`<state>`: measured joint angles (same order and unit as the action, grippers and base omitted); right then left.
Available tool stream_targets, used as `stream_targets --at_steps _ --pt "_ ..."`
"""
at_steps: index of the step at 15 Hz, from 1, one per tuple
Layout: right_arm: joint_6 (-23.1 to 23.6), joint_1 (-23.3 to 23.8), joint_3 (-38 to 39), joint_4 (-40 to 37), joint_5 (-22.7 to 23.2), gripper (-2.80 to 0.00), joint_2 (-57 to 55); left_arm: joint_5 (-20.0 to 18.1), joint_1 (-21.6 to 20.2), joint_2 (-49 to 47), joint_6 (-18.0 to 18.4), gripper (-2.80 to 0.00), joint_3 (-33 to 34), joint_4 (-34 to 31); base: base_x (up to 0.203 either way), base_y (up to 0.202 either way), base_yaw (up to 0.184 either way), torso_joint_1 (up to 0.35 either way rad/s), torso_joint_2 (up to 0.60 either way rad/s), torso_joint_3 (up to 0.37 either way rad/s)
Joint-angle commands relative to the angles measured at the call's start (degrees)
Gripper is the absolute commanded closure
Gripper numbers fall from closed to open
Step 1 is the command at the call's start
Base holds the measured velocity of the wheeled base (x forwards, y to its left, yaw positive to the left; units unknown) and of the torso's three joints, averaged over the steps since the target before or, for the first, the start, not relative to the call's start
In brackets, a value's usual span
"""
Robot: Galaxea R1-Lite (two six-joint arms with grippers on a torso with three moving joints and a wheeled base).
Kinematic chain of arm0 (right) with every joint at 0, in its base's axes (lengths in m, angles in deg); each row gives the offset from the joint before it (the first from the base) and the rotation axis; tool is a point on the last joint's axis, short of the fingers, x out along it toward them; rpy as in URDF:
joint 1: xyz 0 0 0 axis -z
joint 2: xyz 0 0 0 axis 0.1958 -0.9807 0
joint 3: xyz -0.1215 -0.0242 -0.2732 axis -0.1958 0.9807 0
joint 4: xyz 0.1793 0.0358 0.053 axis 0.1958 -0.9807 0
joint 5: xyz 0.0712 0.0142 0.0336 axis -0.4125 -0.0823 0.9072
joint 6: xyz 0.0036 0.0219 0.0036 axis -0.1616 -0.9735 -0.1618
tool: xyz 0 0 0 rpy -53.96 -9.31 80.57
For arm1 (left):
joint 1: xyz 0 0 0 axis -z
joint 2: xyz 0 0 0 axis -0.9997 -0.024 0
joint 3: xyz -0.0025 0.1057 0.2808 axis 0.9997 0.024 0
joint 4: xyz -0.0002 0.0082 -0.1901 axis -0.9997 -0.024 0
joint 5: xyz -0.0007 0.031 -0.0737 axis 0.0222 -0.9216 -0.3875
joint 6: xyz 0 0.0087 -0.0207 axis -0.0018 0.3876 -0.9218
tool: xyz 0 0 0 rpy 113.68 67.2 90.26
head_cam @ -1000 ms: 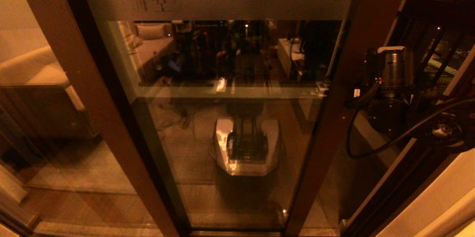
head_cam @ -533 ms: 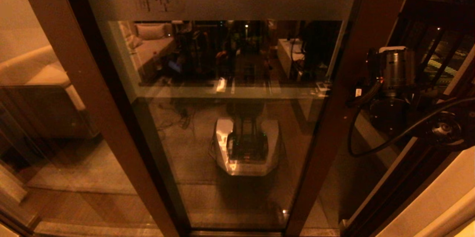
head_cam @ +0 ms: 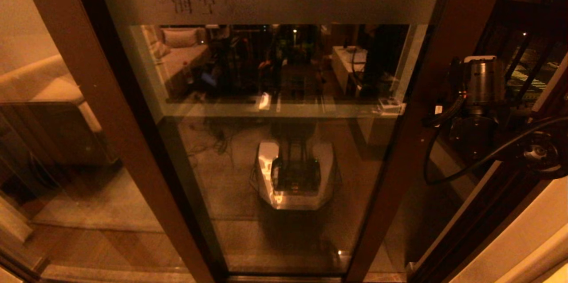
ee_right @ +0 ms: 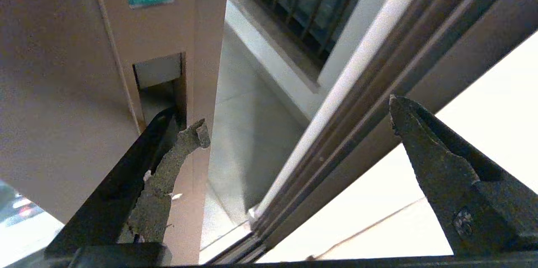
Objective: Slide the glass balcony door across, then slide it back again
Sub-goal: Close the slid door
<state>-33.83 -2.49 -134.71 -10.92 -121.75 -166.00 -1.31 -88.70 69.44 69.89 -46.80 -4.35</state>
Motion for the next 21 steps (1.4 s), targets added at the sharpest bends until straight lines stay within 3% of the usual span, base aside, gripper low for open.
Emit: stream_targets --at_steps 1,14,17,21 --pt "0.1 0.2 0.4 0.1 -0.1 -2.8 0.5 0.0 0.0 0.0 0.0 0.0 0.0 0.0 0.0 0.0 0.0 0.0 0.0 0.0" --pt "3.0 5.4 1.8 0.0 0.2 -2.8 4.1 0.0 0.0 0.0 0.1 0.0 0.0 0.0 0.0 0.0 0.0 0.0 0.0 0.0" --pt "3.0 4.4 2.6 -0.1 0.8 -2.8 5.1 0.0 0.0 0.0 0.1 0.0 0.0 0.0 0.0 0.0 0.0 0.0 0.0 0.0" --pt "2.9 -1.0 4.9 -0.1 1.0 -2.8 7.5 0.0 0.0 0.0 0.1 0.0 0.0 0.0 0.0 0.0 0.0 0.0 0.0 0.0"
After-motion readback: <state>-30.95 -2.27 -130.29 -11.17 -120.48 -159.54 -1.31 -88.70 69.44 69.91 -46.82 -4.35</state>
